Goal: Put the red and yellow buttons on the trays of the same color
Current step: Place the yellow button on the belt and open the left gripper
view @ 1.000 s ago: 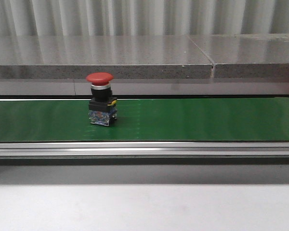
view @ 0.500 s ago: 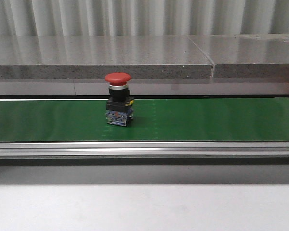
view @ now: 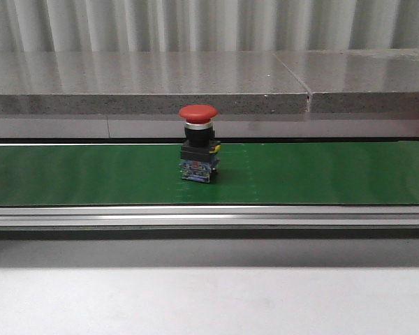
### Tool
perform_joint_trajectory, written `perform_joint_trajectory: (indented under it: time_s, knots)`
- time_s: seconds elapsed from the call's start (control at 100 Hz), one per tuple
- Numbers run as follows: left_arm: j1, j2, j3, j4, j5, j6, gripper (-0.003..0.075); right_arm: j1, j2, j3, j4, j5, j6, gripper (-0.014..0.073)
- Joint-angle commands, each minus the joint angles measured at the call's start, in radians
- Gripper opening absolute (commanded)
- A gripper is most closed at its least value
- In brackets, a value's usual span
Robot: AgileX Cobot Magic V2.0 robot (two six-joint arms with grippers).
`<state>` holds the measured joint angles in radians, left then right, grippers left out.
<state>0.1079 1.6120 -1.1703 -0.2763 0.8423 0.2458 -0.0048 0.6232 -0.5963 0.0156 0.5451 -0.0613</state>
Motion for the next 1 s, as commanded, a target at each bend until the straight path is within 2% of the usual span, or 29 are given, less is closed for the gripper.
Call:
perform_joint_trajectory:
  time_s: [0.0, 0.33, 0.55, 0.78, 0.99]
  knots:
    - [-0.026, -0.081, -0.032, -0.024, -0.022, 0.005, 0.0631, 0.002, -0.005, -0.024, -0.009, -0.067, -0.006, -0.0068]
    - [-0.098, -0.237, -0.032, -0.024, -0.026, 0.005, 0.063, 0.002, -0.005, -0.024, -0.009, -0.067, -0.006, -0.0068]
    - [-0.146, -0.385, -0.005, -0.024, -0.105, 0.007, 0.0628, 0.002, -0.005, -0.024, -0.009, -0.067, -0.006, -0.0068]
    - [-0.181, -0.571, 0.124, -0.038, -0.218, 0.007, 0.0623, 0.002, -0.005, -0.024, -0.009, -0.067, -0.006, -0.0068]
    - [-0.181, -0.763, 0.308, -0.05, -0.31, 0.007, 0.0541, 0.002, -0.005, -0.024, -0.009, -0.067, -0.006, -0.0068]
